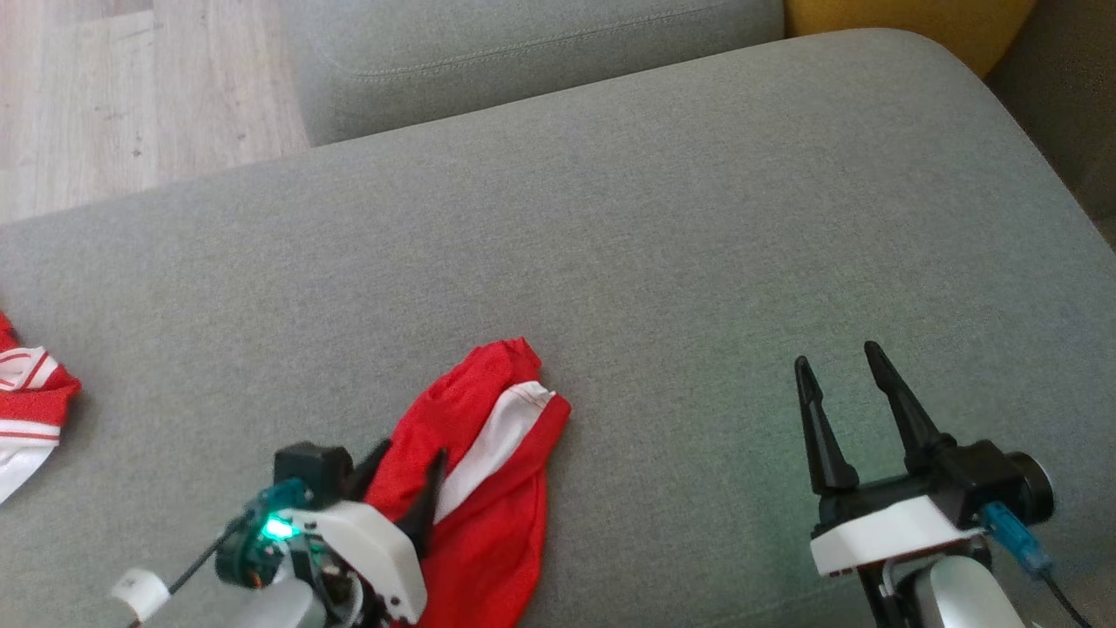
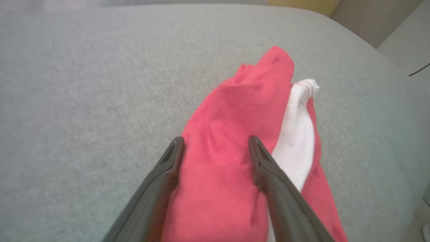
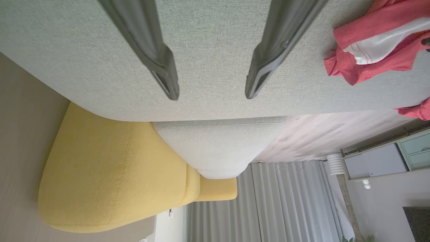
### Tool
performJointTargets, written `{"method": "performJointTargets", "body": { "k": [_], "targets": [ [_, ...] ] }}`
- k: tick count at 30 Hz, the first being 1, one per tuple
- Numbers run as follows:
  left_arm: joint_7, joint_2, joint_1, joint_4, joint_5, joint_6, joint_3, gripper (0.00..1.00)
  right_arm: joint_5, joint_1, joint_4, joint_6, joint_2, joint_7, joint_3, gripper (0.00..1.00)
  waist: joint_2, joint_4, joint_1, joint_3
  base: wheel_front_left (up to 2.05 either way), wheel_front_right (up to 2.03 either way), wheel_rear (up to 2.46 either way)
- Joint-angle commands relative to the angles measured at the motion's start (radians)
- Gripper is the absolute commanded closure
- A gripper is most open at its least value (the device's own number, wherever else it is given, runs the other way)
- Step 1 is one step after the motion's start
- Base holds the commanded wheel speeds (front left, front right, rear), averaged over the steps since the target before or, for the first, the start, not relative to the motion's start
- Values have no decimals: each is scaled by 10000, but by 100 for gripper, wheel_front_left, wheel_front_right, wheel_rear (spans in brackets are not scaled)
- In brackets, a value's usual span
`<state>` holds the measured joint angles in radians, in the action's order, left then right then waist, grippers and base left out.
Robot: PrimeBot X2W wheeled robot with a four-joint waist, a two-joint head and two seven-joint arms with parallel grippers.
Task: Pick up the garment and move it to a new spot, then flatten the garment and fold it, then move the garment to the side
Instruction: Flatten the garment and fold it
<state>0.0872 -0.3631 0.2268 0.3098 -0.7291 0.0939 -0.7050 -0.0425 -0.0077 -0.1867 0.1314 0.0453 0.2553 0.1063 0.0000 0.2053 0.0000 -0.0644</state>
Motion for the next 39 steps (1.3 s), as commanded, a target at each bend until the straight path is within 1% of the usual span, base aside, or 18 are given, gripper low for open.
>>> {"method": "performJointTargets", "body": {
  "k": [1,2,3,4,5,6,10,15,20,26,29,31,34,39],
  "targets": [
    [17,-107,311,-206,-105,-105,328,0,92,-189,284,-7,49,65,247,0,0,-8,0,-19,0,0,0],
    [104,-47,283,-147,-218,-214,284,0,103,-201,276,-7,49,65,261,0,0,-2,0,-40,0,0,0],
    [181,0,275,-85,-285,-311,226,16,111,-215,269,-7,49,65,275,0,0,7,0,-61,0,0,0],
    [273,45,277,-26,-333,-425,139,70,117,-233,264,-7,49,65,287,0,0,18,0,-81,0,0,0],
    [348,97,285,19,-377,-543,56,95,124,-251,257,-7,49,65,298,0,0,34,0,-99,0,0,0],
    [429,152,293,45,-416,-695,-52,100,133,-268,248,-7,49,65,304,0,0,52,0,-106,0,0,0],
    [662,467,300,15,-545,-1193,-466,100,163,-307,228,-7,49,65,310,0,0,145,0,-131,0,0,0],
    [710,1015,386,-180,-475,-1488,-969,100,152,-323,241,-7,49,65,321,0,0,282,0,-185,0,0,0],
    [464,1417,701,-272,-160,-1468,-1201,100,125,-380,241,-7,49,65,375,0,0,474,0,-244,0,0,0],
    [257,1923,1307,-48,229,-1431,-1428,100,61,-509,268,-7,49,65,448,0,0,797,0,-365,0,0,0],
    [163,2159,1747,80,326,-1399,-1379,100,-2,-562,284,-7,49,65,495,0,0,965,0,-406,0,0,0],
    [114,2198,2298,232,409,-1339,-1185,100,-51,-605,295,-7,49,65,562,0,0,1127,0,-439,0,0,0],
    [115,2084,2884,415,421,-1333,-904,100,-97,-656,311,-7,49,65,605,0,0,1274,0,-475,0,0,0],
    [262,2018,3787,577,132,-1535,-464,100,-184,-751,317,-7,49,65,741,0,0,1514,0,-539,0,0,0]
  ]
}}
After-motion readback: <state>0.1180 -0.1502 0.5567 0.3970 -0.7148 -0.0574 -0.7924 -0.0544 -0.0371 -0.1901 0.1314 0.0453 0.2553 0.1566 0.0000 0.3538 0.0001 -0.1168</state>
